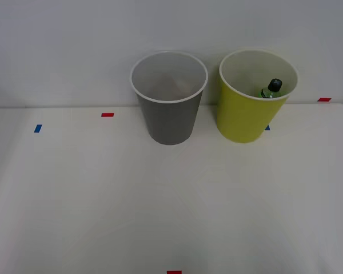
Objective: Put cans in the gray bin, plastic bottles in the light green bin
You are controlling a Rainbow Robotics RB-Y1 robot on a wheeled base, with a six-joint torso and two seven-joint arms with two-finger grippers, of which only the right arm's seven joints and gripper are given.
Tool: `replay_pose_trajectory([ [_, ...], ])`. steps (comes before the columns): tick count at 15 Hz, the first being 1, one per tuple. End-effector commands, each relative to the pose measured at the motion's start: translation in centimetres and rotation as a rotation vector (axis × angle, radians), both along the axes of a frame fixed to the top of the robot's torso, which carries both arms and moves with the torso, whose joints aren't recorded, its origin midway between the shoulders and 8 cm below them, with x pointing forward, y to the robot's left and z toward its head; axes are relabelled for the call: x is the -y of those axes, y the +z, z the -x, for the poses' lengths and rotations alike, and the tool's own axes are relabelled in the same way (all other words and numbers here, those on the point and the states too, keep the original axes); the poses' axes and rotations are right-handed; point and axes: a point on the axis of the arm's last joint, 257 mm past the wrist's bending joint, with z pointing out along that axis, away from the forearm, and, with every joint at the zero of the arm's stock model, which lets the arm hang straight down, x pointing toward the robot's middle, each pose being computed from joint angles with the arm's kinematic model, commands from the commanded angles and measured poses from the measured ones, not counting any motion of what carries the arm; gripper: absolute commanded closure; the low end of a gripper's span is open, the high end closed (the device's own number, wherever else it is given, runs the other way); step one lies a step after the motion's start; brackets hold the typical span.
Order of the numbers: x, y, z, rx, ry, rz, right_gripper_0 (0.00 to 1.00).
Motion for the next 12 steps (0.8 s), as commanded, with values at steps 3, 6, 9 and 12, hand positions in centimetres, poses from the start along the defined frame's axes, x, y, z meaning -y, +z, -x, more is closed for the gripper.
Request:
replay_pose_trajectory([
  [3,0.0,0.0,0.0,0.0,0.0,0.0,0.0],
  [6,0.0,0.0,0.0,0.0,0.0,0.0,0.0],
  [9,0.0,0.0,0.0,0.0,0.0,0.0,0.0],
  [12,0.0,0.0,0.0,0.0,0.0,0.0,0.0],
])
